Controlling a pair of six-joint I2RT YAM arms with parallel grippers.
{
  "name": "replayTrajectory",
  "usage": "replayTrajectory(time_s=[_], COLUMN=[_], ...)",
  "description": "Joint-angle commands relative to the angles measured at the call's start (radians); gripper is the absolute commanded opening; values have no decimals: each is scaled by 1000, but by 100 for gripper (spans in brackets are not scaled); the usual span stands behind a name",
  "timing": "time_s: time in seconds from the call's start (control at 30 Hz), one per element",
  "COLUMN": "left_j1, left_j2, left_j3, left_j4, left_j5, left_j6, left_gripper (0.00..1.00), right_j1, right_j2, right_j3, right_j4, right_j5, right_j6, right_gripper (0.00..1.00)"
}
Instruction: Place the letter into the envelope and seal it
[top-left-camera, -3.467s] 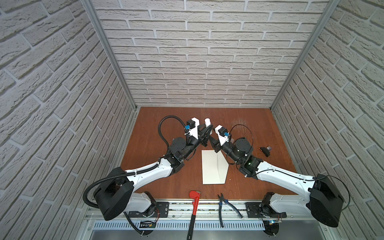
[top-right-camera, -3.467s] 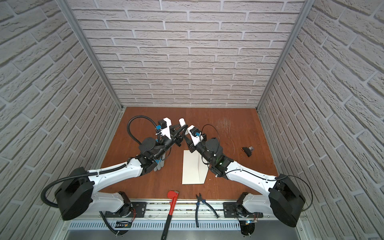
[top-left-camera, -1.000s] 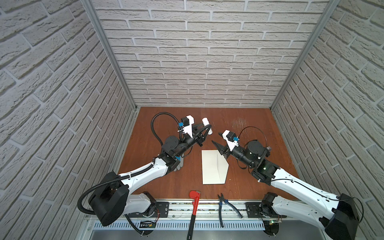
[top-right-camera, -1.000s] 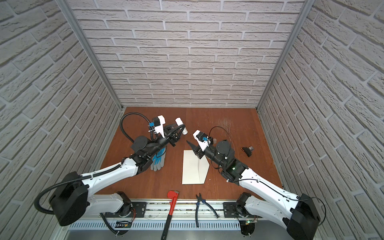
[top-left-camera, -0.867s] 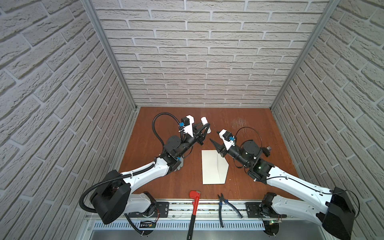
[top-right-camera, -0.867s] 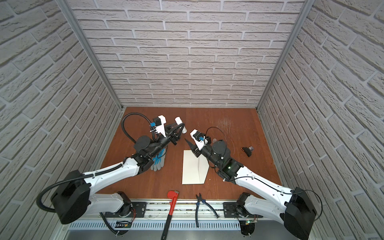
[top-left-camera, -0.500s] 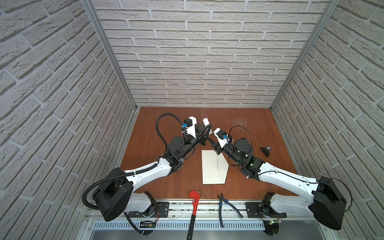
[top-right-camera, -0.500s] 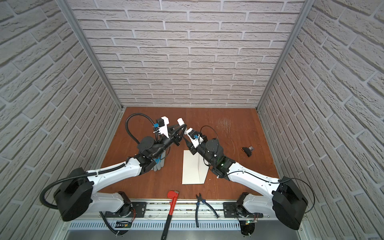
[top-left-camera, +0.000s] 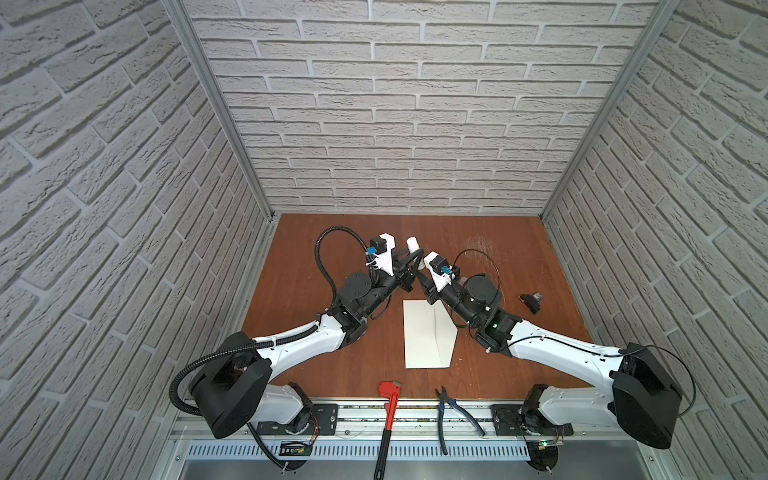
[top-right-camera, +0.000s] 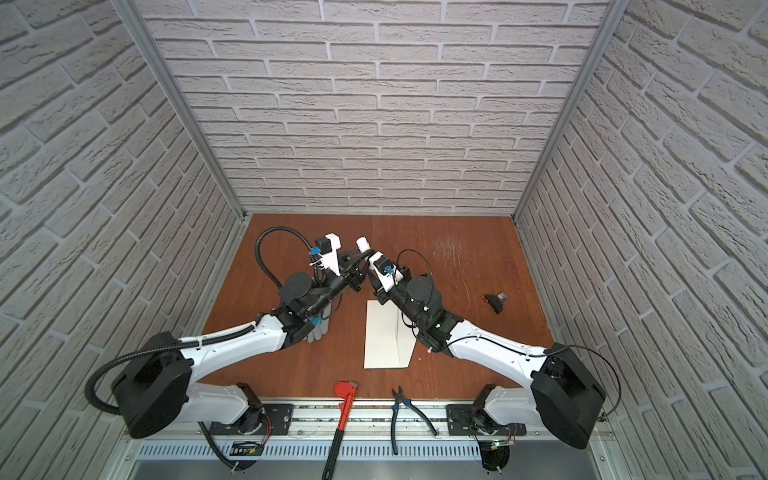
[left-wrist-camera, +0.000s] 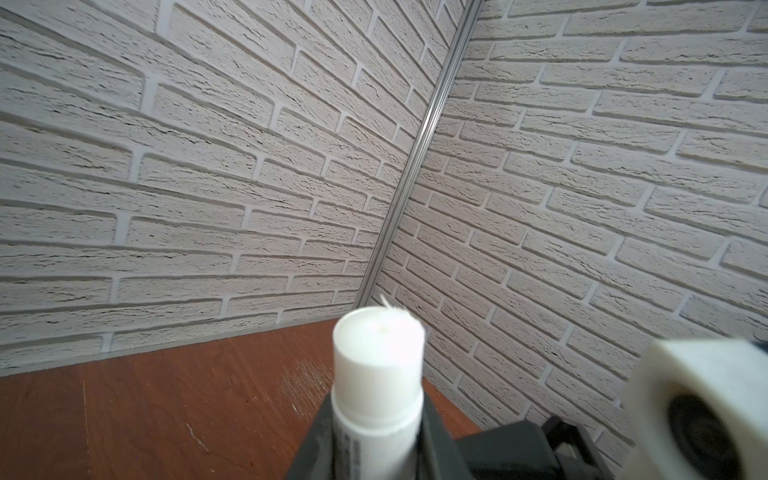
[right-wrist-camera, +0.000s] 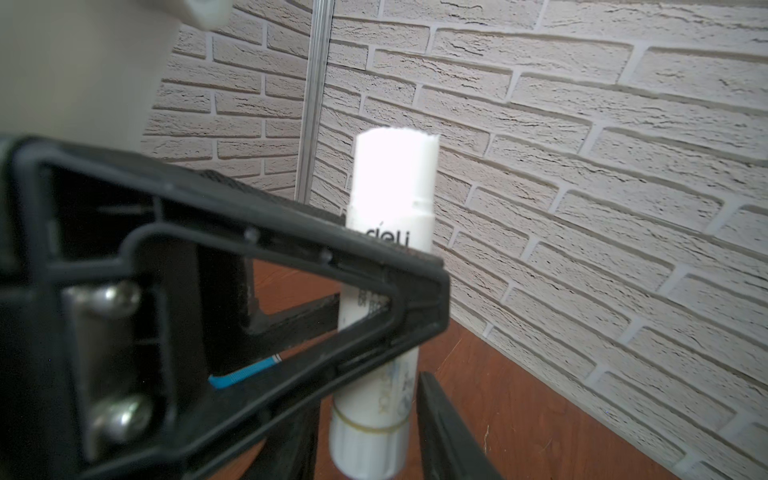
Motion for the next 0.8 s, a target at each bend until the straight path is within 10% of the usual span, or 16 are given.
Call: replayTrajectory(time_s=[0.0,0.3,0.77], left_j1=[-6,-6,-6], left_j2=[1,-7,7], left_j3=[30,27,30], left_j4=[81,86,98], left_j5=[-3,-8,1], left_j6=[0,11,-2], left_gripper=[0,0,0], right_j1=[6,6,7], right_j2=[8,24,32], right_j3=[30,20,24], right_j4=[66,67,74], right_j5=[13,30,18], right_j6=[16,42,55], right_gripper=[35,49,19])
